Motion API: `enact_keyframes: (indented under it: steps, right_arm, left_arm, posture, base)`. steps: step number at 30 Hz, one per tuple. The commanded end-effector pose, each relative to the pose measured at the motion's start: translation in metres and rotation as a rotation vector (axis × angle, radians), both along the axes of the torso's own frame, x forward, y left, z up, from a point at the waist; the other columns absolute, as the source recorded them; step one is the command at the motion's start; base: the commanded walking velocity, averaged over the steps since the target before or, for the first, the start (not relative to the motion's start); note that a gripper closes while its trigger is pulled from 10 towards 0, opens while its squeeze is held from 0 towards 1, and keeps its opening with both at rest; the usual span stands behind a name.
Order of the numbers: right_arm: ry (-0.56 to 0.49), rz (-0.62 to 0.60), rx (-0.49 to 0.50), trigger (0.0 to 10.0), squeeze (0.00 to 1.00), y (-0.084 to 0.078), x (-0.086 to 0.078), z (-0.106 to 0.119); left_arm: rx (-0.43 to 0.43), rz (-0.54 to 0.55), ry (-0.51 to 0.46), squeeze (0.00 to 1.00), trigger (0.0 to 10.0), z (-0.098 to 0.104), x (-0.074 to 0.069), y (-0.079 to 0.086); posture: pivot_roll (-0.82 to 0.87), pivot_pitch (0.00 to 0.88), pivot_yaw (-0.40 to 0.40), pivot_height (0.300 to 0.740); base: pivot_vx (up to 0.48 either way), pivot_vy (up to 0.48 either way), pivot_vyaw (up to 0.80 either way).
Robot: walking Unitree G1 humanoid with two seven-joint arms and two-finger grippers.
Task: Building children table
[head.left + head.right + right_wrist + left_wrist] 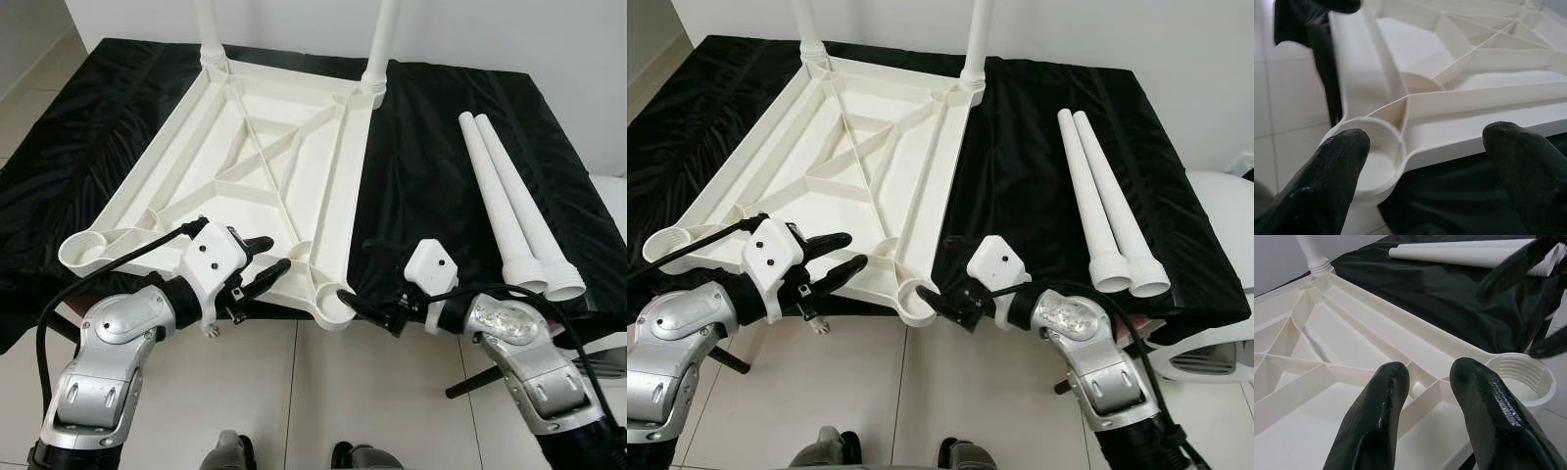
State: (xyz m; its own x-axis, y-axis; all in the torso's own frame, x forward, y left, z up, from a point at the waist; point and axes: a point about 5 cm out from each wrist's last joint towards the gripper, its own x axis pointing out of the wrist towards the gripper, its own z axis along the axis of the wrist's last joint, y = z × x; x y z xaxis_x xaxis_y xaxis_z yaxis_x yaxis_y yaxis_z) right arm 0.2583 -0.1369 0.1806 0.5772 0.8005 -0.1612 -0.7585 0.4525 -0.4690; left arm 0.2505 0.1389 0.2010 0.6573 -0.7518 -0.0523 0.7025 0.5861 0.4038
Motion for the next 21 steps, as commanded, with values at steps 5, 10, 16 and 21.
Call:
enact_keyframes:
  steps: [5, 10, 16, 21]
  right_arm:
    - [0.007, 0.059, -0.158, 10.0, 0.0, -0.006, -0.002, -0.006]
    - [-0.023, 0.018, -0.239, 10.0, 0.0, -0.011, 0.006, -0.01]
    - [-0.053, -0.113, -0.283, 10.0, 0.0, -0.017, 0.022, -0.015]
    - [-0.064, -0.213, -0.258, 10.0, 0.0, -0.024, 0.033, -0.014]
  left_arm:
    - [-0.017, 0.064, -0.024, 0.0, 10.0, 0.002, 0.003, -0.001]
    - [-0.016, 0.071, -0.03, 0.0, 10.0, 0.002, 0.003, -0.001]
    - [-0.023, 0.084, -0.037, 0.0, 10.0, 0.002, 0.003, -0.002]
    - [-0.021, 0.09, -0.04, 0.0, 10.0, 0.003, 0.003, -0.002]
  posture:
    - [0.0, 0.134, -0.037, 0.74]
    - [0.0, 0.134, -0.041, 0.74]
    - [0.0, 0.134, -0.047, 0.74]
    - [0.0, 0.135, -0.048, 0.74]
  base:
    - [0.0, 0.0, 0.0]
    - [0.0, 0.0, 0.0]
    - [0.0, 0.0, 0.0]
    - [0.0, 0.0, 0.0]
